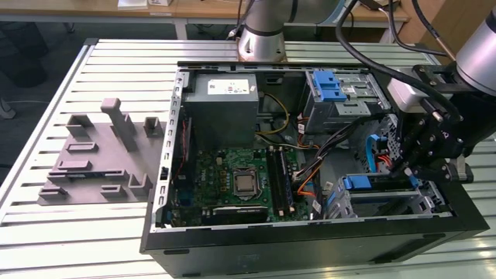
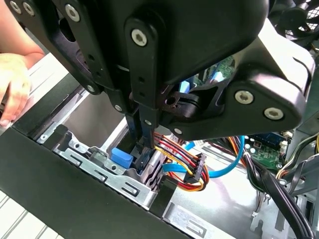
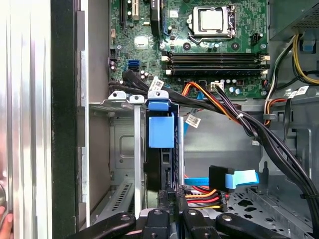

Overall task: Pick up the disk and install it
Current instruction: 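Insert the first disk wire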

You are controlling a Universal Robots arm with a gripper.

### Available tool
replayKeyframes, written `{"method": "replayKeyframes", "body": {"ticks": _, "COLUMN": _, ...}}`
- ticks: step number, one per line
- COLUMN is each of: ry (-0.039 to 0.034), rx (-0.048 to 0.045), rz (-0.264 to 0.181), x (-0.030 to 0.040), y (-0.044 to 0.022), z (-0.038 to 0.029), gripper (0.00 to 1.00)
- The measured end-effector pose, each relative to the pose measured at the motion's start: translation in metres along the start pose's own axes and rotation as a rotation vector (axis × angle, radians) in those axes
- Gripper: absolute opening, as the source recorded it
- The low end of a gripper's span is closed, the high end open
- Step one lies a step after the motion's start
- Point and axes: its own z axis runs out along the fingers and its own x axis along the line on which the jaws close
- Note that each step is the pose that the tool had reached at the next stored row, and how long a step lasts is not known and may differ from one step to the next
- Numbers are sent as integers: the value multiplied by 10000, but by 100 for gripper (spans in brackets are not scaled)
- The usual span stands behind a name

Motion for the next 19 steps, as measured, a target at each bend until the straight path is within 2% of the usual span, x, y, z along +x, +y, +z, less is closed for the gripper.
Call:
{"method": "replayKeyframes", "body": {"ticks": 4, "ry": -22, "rx": 0, "rz": -1, "x": 0, "y": 0, "z": 4, "gripper": 17}}
{"method": "replayKeyframes", "body": {"ticks": 19, "ry": -33, "rx": -1, "rz": -1, "x": 0, "y": -1, "z": 55, "gripper": 17}}
